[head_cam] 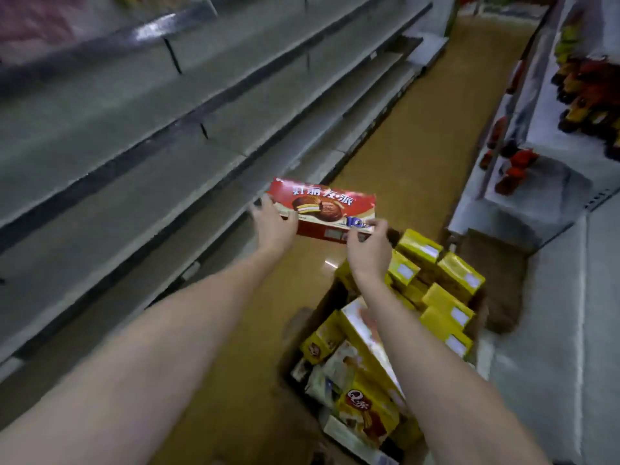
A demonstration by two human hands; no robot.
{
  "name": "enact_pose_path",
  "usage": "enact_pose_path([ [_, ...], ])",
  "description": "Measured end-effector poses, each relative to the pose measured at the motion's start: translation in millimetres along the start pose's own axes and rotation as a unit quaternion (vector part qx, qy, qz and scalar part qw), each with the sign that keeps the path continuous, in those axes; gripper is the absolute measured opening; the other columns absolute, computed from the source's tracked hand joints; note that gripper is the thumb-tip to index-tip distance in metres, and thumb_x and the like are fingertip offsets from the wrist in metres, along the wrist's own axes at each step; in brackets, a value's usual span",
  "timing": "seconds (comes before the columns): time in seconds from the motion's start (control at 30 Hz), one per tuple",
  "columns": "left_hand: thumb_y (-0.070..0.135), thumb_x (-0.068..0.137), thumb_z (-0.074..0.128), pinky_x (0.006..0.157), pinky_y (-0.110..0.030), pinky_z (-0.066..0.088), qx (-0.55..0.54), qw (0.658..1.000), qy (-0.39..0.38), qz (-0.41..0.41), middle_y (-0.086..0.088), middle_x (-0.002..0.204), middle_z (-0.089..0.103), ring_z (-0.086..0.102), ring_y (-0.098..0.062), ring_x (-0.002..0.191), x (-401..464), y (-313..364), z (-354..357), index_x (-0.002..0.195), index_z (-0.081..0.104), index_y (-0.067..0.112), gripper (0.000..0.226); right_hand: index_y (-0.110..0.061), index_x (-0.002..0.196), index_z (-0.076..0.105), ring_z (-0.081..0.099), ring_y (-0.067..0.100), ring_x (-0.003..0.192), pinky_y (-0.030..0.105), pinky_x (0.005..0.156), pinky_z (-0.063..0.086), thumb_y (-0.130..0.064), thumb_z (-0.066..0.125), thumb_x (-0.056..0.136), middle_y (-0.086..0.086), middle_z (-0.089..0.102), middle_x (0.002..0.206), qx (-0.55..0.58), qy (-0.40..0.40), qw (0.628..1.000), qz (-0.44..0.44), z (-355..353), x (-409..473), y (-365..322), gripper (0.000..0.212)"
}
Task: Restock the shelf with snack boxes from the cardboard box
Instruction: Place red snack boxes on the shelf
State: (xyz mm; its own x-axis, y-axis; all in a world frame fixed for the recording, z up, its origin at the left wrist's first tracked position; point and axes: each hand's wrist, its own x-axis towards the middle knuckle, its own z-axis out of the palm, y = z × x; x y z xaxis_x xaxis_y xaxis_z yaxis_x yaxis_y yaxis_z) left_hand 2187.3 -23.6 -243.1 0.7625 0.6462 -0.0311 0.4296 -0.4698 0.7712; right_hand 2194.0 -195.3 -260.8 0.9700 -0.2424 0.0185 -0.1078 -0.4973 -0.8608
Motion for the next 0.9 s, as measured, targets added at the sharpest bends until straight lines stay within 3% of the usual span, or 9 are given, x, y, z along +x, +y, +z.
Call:
enact_pose_path([
  [0.1, 0.028, 0.094, 0.063, 0.115, -0.042, 0.029, -0.034, 0.996, 0.073, -0.036, -0.025, 0.153, 0.024, 0.022, -0.037, 0.145, 22, -35, -64, 0.141, 0.037, 0.008, 0.058, -0.014, 0.114, 0.051, 0.063, 0.032, 0.094, 0.035, 0.071, 0.037, -0.034, 0.063, 0.091, 0.008, 0.067, 0.1, 0.007, -0.039, 0.998, -0.049, 49, -26, -39, 0.032],
  [0.17, 0.025, 0.091, 0.067, 0.114, -0.042, 0.029, -0.052, 0.988, 0.121, -0.077, -0.02, 0.151, 0.026, 0.026, -0.034, 0.143, 32, -59, -110, 0.136, 0.039, 0.011, 0.055, -0.013, 0.123, 0.05, 0.062, 0.03, 0.096, 0.035, 0.074, 0.041, -0.034, 0.061, 0.092, 0.007, 0.066, 0.105, 0.018, -0.079, 0.994, -0.067, 78, -50, -67, 0.039],
  [0.27, 0.022, 0.086, 0.074, 0.108, -0.042, 0.037, -0.063, 0.974, 0.186, -0.112, -0.013, 0.141, 0.038, 0.039, -0.031, 0.133, 39, -95, -181, 0.127, 0.044, 0.013, 0.052, -0.016, 0.112, 0.05, 0.06, 0.027, 0.096, 0.029, 0.072, 0.036, -0.027, 0.063, 0.092, 0.002, 0.061, 0.099, 0.051, -0.138, 0.984, -0.105, 120, -88, -109, 0.026],
  [0.33, 0.024, 0.086, 0.075, 0.107, -0.04, 0.038, -0.068, 0.969, 0.209, -0.11, -0.014, 0.141, 0.041, 0.042, -0.029, 0.13, 39, -121, -227, 0.136, 0.039, 0.01, 0.063, -0.015, 0.109, 0.05, 0.061, 0.026, 0.097, 0.029, 0.075, 0.041, -0.026, 0.064, 0.092, 0.003, 0.063, 0.103, 0.065, -0.172, 0.974, -0.13, 147, -115, -137, 0.025],
  [0.43, 0.03, 0.081, 0.079, 0.111, -0.049, 0.038, -0.075, 0.957, 0.253, -0.118, -0.016, 0.145, 0.039, 0.043, -0.032, 0.133, 37, -166, -288, 0.145, 0.031, 0.011, 0.082, -0.016, 0.107, 0.046, 0.061, 0.022, 0.098, 0.029, 0.08, 0.045, -0.025, 0.064, 0.093, 0.007, 0.063, 0.11, 0.076, -0.229, 0.957, -0.162, 181, -154, -174, 0.025],
  [0.57, 0.035, 0.081, 0.076, 0.107, -0.041, 0.041, -0.067, 0.943, 0.301, -0.122, -0.017, 0.133, 0.045, 0.05, -0.029, 0.119, 20, -200, -365, 0.122, 0.055, 0.01, 0.053, -0.012, 0.117, 0.047, 0.062, 0.025, 0.105, 0.035, 0.089, 0.049, -0.026, 0.066, 0.093, 0.009, 0.064, 0.115, 0.079, -0.282, 0.936, -0.198, 220, -204, -220, 0.034],
  [0.67, 0.027, 0.084, 0.075, 0.101, -0.039, 0.041, -0.048, 0.92, 0.372, -0.115, -0.021, 0.132, 0.045, 0.046, -0.035, 0.123, 7, -217, -418, 0.115, 0.053, 0.006, 0.043, -0.011, 0.117, 0.049, 0.062, 0.028, 0.106, 0.046, 0.094, 0.05, -0.028, 0.067, 0.09, 0.011, 0.063, 0.113, 0.093, -0.305, 0.92, -0.228, 248, -243, -253, 0.037],
  [0.8, 0.031, 0.086, 0.071, 0.089, -0.037, 0.047, -0.064, 0.901, 0.423, -0.07, -0.008, 0.114, 0.052, 0.053, -0.024, 0.103, -10, -231, -485, 0.109, 0.045, 0.016, 0.038, -0.007, 0.114, 0.055, 0.056, 0.031, 0.108, 0.042, 0.095, 0.045, -0.028, 0.068, 0.087, 0.014, 0.061, 0.112, 0.095, -0.296, 0.912, -0.269, 275, -293, -302, 0.037],
  [0.9, 0.042, 0.082, 0.069, 0.08, -0.044, 0.056, -0.079, 0.89, 0.447, -0.044, -0.001, 0.104, 0.066, 0.065, -0.021, 0.091, -18, -239, -534, 0.105, 0.04, 0.029, 0.039, -0.004, 0.121, 0.053, 0.047, 0.033, 0.115, 0.039, 0.099, 0.038, -0.032, 0.068, 0.087, 0.018, 0.053, 0.119, 0.098, -0.309, 0.899, -0.295, 289, -331, -339, 0.046],
])
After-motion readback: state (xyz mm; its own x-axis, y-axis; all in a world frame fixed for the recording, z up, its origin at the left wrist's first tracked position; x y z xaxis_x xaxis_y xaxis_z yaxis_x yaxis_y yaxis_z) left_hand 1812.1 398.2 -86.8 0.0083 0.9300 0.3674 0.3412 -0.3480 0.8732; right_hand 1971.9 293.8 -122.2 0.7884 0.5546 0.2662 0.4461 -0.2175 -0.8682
